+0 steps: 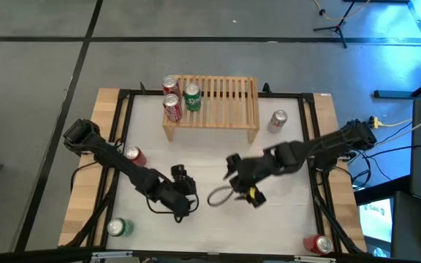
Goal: Place canned beverage on shelf
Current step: Put the green soda can on the shelf
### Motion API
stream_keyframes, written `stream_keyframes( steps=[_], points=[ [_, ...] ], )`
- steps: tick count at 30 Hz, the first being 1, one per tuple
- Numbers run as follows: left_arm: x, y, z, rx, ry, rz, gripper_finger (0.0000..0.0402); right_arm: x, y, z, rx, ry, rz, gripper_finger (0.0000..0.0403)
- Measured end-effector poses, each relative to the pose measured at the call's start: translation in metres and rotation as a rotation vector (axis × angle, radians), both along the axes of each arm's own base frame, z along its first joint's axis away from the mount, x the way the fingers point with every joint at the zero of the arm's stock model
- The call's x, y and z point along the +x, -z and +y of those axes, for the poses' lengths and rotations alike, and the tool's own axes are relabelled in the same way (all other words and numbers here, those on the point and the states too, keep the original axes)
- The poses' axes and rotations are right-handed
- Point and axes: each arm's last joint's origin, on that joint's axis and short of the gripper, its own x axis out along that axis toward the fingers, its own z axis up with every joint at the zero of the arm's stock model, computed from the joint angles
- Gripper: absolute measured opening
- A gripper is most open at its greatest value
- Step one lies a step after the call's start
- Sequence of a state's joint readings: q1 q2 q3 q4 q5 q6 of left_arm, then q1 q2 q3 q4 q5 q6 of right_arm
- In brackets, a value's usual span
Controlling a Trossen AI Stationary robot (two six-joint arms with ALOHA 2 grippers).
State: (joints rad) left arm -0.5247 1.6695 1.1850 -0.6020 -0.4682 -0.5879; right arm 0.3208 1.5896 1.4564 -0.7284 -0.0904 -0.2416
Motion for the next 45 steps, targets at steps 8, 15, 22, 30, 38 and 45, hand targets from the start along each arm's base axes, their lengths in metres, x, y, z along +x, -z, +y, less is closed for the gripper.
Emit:
stream_keyframes(
  steps=[8, 15, 22, 30, 38, 45],
  points=[
    [-0.024, -0.041, -0.008, -0.067, -0.251, 0.161, 0.0354, -0.01, 0.052, 0.02, -0.011, 0.053, 0.018, 0.0357],
    [-0.038, -0.05, -0.034, -0.272, -0.35, 0.185, 0.0354, -0.023, 0.067, 0.036, -0.074, 0.178, 0.028, 0.0357],
    [-0.061, -0.068, -0.067, -0.466, -0.478, 0.186, 0.0354, -0.038, 0.065, 0.068, -0.081, 0.12, -0.023, 0.0357],
    [-0.086, -0.088, -0.09, -0.665, -0.647, 0.308, 0.0354, -0.04, 0.058, 0.088, 0.002, 0.096, -0.112, 0.0357],
    [-0.11, -0.091, -0.107, -0.743, -0.78, 0.385, 0.0354, -0.037, 0.062, 0.094, 0.046, 0.109, -0.121, 0.0357],
    [-0.139, -0.089, -0.118, -0.707, -0.873, 0.417, 0.0354, -0.036, 0.072, 0.103, 0.075, 0.141, -0.091, 0.0357]
  ],
)
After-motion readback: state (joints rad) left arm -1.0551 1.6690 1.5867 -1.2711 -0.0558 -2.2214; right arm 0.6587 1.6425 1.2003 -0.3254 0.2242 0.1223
